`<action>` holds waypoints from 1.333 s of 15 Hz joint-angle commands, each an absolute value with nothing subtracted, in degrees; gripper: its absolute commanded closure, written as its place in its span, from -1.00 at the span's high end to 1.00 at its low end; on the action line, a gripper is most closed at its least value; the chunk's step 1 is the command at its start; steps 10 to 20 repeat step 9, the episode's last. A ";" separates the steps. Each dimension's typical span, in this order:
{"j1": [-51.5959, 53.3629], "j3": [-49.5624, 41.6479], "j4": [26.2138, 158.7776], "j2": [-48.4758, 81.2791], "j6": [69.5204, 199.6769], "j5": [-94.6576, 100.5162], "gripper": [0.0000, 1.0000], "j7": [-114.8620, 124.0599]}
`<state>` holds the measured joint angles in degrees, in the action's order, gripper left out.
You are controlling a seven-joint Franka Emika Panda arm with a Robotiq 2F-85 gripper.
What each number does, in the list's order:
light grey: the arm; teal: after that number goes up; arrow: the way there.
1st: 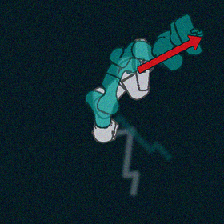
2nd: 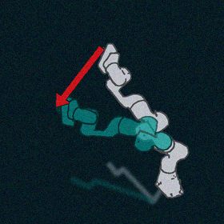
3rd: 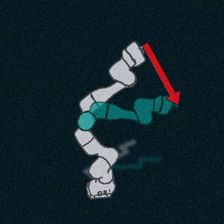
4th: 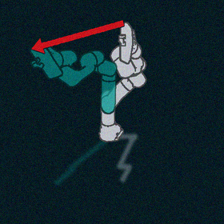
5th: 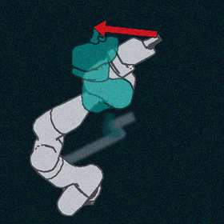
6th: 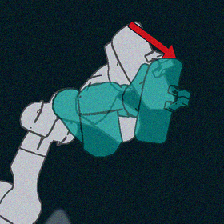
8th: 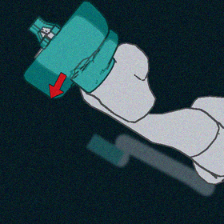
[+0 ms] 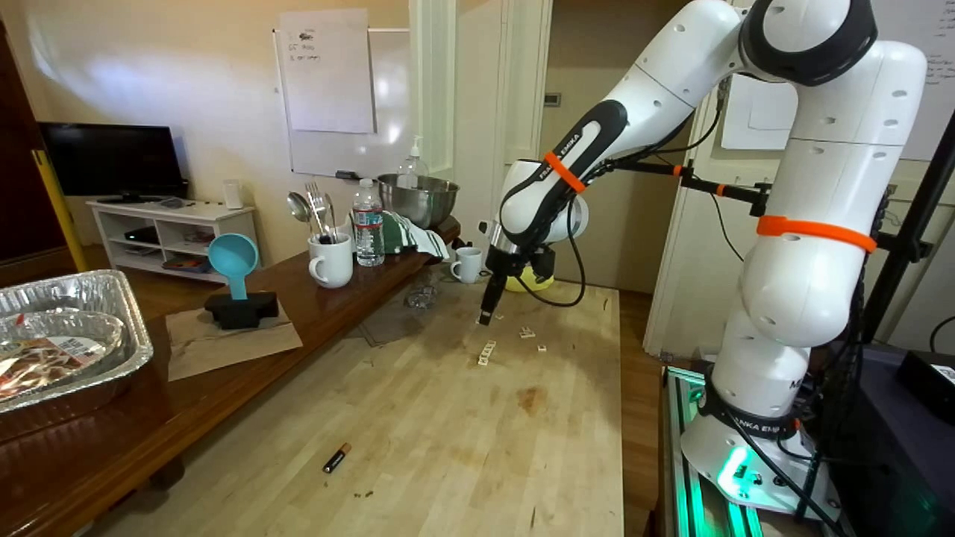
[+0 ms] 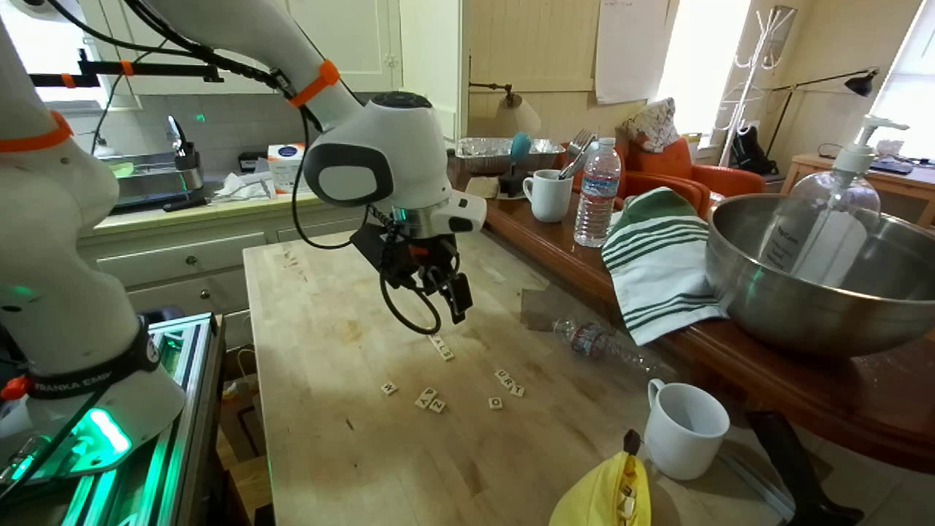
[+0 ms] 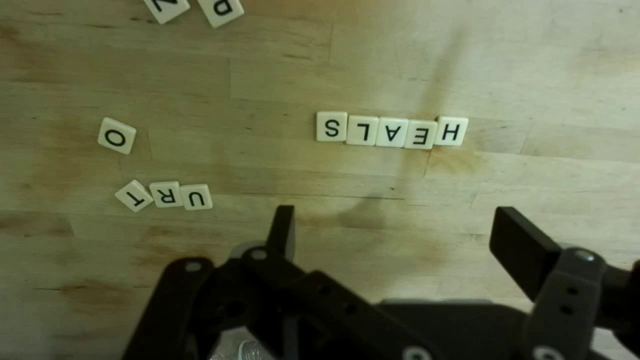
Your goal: Slide the letter S to the pile of letters on the left
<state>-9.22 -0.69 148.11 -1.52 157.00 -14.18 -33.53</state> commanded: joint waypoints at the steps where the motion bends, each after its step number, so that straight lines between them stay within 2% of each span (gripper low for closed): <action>1: -7.34 -2.75 151.65 -6.03 155.29 -9.60 0.98 -28.00; 20: -5.57 -4.66 152.14 -6.58 156.84 -7.61 1.00 -25.64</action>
